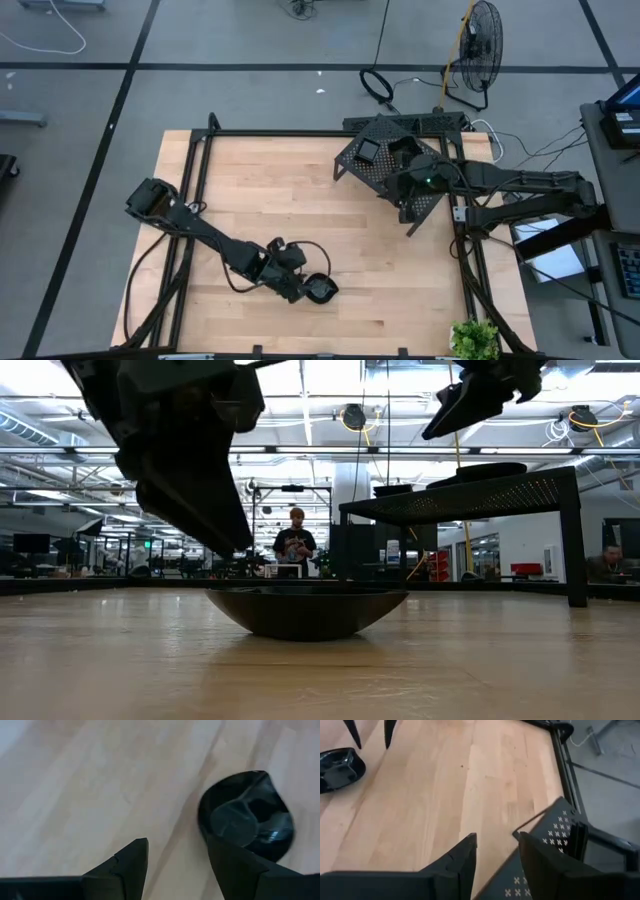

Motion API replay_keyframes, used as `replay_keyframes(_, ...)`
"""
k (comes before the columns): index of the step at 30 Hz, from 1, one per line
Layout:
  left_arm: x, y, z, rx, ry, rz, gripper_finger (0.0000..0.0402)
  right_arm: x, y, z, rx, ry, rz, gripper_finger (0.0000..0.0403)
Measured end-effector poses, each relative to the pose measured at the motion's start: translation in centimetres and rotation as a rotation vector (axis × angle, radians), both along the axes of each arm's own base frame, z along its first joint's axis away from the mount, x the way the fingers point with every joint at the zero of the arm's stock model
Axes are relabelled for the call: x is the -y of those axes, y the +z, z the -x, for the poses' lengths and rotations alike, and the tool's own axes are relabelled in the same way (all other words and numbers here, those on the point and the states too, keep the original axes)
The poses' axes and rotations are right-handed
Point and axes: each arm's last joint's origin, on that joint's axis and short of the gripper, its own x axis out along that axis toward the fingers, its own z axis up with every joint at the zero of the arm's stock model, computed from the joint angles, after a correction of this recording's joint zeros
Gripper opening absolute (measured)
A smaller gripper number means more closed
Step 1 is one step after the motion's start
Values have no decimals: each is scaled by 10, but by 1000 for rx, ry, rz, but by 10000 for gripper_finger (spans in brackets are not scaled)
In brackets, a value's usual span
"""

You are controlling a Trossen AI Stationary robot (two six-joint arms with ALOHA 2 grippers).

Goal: Pick & Place Mini shaped plates
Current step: Stack the black leaf shaped plate on the black leaf shaped plate on the shelf

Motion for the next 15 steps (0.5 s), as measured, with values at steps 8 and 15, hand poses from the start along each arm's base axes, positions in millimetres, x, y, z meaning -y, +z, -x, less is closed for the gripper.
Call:
replay_keyframes(8, 8, -37, -17, -8, -116, 142, 189, -8, 1, -3, 33, 48, 12, 130)
replay_keyframes(15, 4, -41, -22, -14, -146, 167, 161, -12, 2, -4, 38, 68, 15, 130)
